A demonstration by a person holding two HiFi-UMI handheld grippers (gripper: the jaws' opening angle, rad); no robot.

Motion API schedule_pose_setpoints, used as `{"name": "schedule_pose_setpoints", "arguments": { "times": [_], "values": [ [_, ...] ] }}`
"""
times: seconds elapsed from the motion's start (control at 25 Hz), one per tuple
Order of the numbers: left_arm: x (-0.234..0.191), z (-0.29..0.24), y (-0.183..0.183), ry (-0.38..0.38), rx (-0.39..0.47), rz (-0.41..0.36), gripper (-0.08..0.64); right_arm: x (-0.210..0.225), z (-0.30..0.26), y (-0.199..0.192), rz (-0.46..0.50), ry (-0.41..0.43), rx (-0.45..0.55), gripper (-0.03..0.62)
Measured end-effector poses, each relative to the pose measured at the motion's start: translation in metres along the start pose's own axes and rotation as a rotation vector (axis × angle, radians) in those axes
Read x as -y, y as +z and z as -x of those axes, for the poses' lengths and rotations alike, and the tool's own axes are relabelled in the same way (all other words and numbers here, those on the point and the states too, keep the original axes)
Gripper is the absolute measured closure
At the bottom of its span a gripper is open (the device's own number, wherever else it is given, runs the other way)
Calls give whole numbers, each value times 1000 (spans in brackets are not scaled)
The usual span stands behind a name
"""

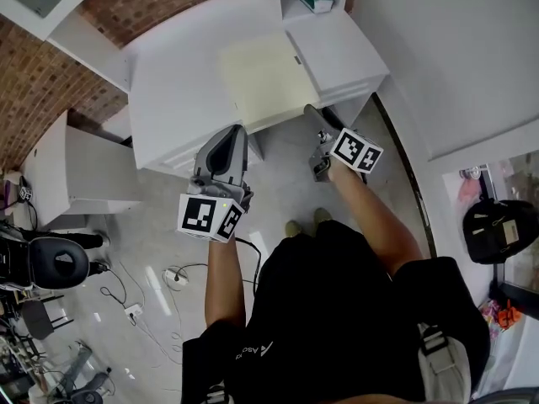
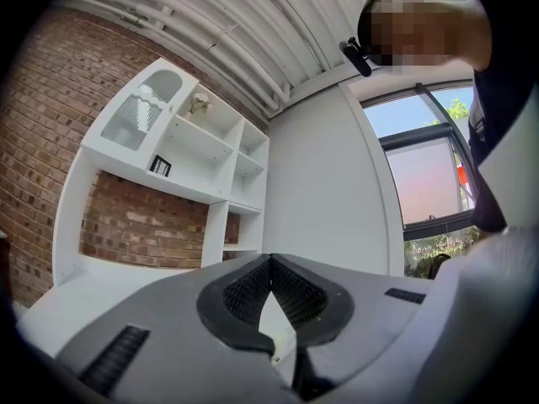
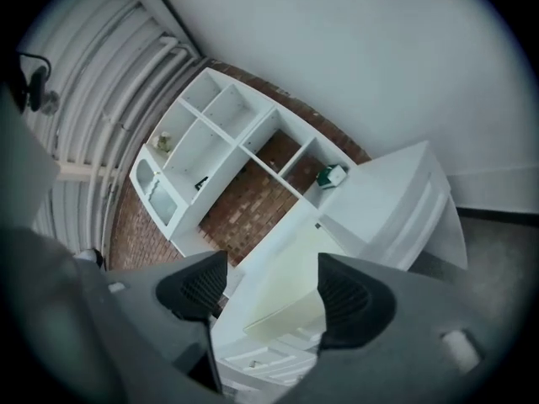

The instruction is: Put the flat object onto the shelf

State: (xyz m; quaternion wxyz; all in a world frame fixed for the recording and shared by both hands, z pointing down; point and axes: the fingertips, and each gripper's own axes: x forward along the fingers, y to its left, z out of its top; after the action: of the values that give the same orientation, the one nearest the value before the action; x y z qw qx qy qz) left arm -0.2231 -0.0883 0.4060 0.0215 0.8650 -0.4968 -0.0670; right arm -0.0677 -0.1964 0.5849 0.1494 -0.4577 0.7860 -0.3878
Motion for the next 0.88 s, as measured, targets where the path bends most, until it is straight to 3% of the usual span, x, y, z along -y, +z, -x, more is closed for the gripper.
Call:
{"name": "schedule_pose_setpoints", "arguments": {
  "times": [0.16, 0.64, 0.88],
  "values": [
    [-3, -11, -6, -1, -2, -4, 561, 26, -11, -16, -151, -31, -11, 250],
    [-25, -34, -27, 23, -29, 11, 561, 83, -59, -56, -479, -66, -30, 206],
    [-43, -38, -28, 50, -33, 8, 561, 87, -88, -69, -584, -60, -47, 201]
  ]
}}
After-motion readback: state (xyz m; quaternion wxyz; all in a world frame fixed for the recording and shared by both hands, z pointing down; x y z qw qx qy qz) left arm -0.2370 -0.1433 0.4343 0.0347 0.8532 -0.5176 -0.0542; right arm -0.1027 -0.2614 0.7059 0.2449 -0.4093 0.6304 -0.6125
